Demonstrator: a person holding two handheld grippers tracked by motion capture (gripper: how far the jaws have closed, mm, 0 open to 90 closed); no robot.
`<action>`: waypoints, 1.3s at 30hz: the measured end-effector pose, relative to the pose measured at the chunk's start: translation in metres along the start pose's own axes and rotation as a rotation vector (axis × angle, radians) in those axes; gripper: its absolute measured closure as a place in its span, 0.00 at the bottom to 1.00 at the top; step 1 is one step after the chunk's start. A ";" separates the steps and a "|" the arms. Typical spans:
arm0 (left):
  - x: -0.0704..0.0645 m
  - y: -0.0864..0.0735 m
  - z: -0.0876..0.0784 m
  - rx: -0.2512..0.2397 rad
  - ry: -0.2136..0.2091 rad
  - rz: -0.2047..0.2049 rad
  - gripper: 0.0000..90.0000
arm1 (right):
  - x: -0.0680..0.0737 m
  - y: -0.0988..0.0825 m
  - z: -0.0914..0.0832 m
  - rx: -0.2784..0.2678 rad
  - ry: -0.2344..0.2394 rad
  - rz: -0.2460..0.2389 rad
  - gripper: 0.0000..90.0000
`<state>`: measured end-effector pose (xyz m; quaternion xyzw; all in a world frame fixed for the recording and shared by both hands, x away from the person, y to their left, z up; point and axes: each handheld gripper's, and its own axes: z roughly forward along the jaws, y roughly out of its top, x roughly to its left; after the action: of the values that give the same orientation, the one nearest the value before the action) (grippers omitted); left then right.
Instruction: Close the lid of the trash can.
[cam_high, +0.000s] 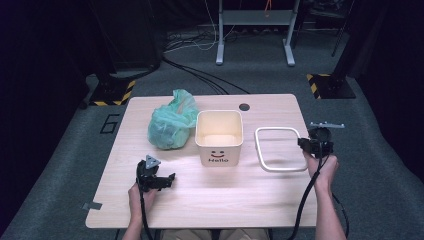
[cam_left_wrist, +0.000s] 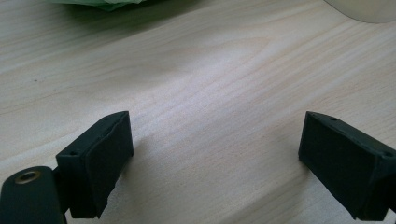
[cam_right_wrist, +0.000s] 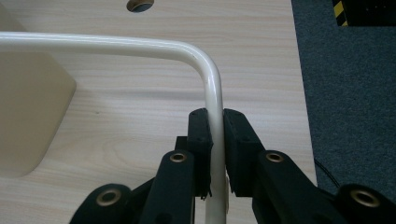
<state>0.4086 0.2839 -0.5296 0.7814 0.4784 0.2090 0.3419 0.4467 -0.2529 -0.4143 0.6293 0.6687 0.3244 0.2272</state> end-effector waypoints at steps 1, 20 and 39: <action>0.000 0.000 0.000 -0.001 0.000 0.000 0.11 | 0.000 0.000 0.000 0.000 0.000 0.000 0.91; 0.000 0.000 0.000 -0.001 -0.001 0.001 0.11 | 0.010 0.019 -0.008 -0.013 0.010 -0.010 0.91; 0.000 0.000 -0.001 0.003 -0.001 0.003 0.12 | 0.020 0.034 -0.015 -0.031 0.017 -0.027 0.91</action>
<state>0.4083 0.2841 -0.5291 0.7828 0.4772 0.2083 0.3408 0.4576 -0.2354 -0.3773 0.6138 0.6739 0.3372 0.2354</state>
